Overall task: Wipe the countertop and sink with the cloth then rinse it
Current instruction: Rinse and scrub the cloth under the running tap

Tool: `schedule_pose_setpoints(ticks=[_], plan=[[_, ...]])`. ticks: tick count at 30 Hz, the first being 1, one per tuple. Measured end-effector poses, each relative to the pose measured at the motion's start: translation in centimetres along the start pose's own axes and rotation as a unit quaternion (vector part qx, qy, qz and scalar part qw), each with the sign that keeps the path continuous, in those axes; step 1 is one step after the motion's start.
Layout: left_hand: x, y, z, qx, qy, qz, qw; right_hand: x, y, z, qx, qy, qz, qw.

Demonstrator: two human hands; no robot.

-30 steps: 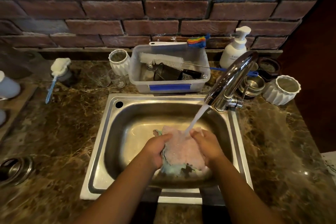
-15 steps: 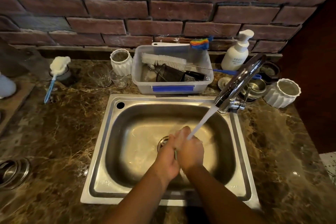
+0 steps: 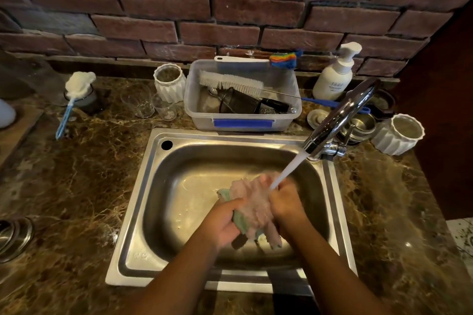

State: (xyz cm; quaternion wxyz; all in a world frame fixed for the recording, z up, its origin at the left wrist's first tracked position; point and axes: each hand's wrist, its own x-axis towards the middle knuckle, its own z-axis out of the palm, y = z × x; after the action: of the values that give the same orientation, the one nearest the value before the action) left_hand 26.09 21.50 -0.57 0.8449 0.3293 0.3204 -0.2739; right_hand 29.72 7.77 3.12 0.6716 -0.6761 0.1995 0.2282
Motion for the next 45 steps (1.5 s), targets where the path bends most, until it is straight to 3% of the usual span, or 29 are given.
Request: schedule_pose_setpoints(ticks=[6,12,14,16,20,22,24,27,29,31,33,35,36,38,41,45], plan=[[-0.1,-0.2,-2.1,-0.091,-0.057,0.022,0.994,0.6,-0.6,-2.0,-0.058,0.053,-0.054,0.995],[1.3,-1.1,0.4,-0.106,0.039,0.010,0.994,-2.0,0.8,1.7,-0.122,0.042,-0.074,0.989],[1.2,-2.2,2.0,-0.129,0.014,-0.006,0.992,-2.7,2.6,2.9,-0.225,0.032,-0.147,0.963],[0.7,-3.1,3.2,-0.136,-0.015,-0.015,0.990,-1.8,3.7,2.6,-0.345,0.089,-0.186,0.915],[0.1,-3.5,2.5,-0.020,0.069,0.011,0.997,1.5,4.2,0.5,-0.309,0.105,-0.154,0.933],[-0.1,-3.0,0.8,0.006,0.079,0.004,0.997,3.0,4.3,-0.9,-0.280,0.096,-0.116,0.948],[-0.4,-2.2,-0.5,0.033,0.077,-0.001,0.996,3.7,4.2,-2.1,-0.307,0.102,-0.107,0.940],[0.1,-1.2,-1.2,0.029,0.077,0.014,0.996,3.0,3.5,-2.6,-0.303,0.119,-0.147,0.934],[0.9,-1.0,-1.1,-0.024,0.078,0.005,0.997,1.5,2.9,-2.0,-0.231,0.116,-0.145,0.955],[1.5,-1.2,-0.2,-0.060,0.085,-0.006,0.995,-0.1,2.9,-0.1,-0.187,0.064,-0.126,0.972],[2.0,-1.9,0.7,-0.055,0.056,-0.012,0.997,-1.3,3.6,2.4,-0.315,0.025,-0.137,0.939],[2.0,-2.8,1.2,-0.053,0.004,-0.024,0.998,-1.5,4.0,3.7,-0.436,0.070,-0.151,0.884],[1.8,-3.1,1.1,-0.050,-0.002,-0.029,0.998,-1.1,4.0,3.4,-0.450,0.095,-0.154,0.875],[1.4,-3.7,0.0,-0.031,0.010,-0.027,0.999,0.3,4.1,2.2,-0.433,0.090,-0.130,0.887],[0.1,-2.9,-1.6,0.010,0.072,-0.020,0.997,2.1,3.7,-0.4,-0.269,0.077,-0.035,0.960],[-0.8,-0.7,-1.9,0.060,0.099,0.002,0.993,3.5,3.3,-2.2,-0.209,0.053,-0.072,0.974]])
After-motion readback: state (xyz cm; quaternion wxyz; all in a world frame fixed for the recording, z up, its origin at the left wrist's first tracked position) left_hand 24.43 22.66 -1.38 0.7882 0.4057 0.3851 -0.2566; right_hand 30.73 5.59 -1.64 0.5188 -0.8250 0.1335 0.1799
